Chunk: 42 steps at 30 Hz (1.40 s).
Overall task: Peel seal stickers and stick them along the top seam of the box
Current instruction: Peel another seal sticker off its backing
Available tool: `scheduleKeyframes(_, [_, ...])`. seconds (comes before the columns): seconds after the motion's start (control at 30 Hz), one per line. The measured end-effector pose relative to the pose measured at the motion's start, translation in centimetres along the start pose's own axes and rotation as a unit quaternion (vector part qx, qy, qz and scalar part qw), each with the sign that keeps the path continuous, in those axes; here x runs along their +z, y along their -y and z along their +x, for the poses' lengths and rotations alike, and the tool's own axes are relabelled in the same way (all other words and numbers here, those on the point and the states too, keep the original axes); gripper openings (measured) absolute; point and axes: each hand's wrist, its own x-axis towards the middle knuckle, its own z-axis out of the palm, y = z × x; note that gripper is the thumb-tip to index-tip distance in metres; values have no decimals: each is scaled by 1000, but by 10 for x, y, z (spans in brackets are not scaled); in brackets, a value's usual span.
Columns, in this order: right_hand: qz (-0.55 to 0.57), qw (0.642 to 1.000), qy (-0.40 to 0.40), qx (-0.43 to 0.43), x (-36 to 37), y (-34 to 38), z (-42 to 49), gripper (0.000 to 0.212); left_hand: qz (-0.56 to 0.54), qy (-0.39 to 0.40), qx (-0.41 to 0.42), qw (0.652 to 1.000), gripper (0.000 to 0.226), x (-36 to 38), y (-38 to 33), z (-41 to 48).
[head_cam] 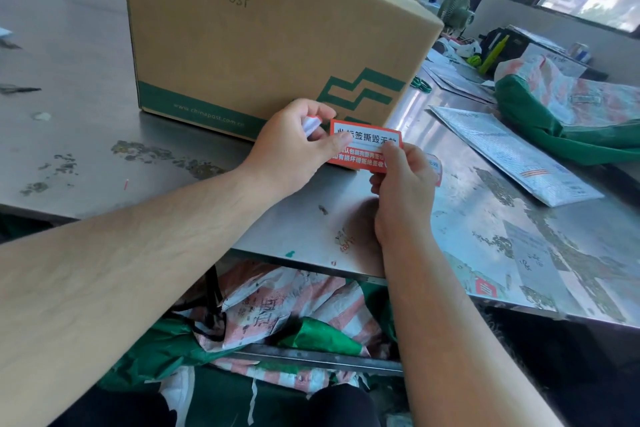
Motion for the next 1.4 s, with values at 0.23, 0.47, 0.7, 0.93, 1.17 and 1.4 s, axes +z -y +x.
scheduleKeyframes(0.23, [-20,1000,12,-13,2,-3,1,27,20,-4,-44,999,32,-9,-5,6])
scheduleKeyframes(0.47, [-54,997,45,-39,2,-4,-3,23,-11,-34,-49,998,19,-12,4,-6])
scheduleKeyframes(0.7, [-82,995,47,-45,2,-4,-4,23,-5,-47,-53,997,20,-17,6,-7])
scheduleKeyframes(0.93, [-150,986,42,-59,5,-5,-5,35,41,-40,-44,997,19,-15,9,-8])
scheduleKeyframes(1.17, [-173,982,54,-57,7,-6,-4,34,-1,-7,-34,999,29,-19,5,-10])
scheduleKeyframes(1.4, [-214,971,81,-62,9,-4,-5,12,-10,16,-26,999,31,-20,4,-10])
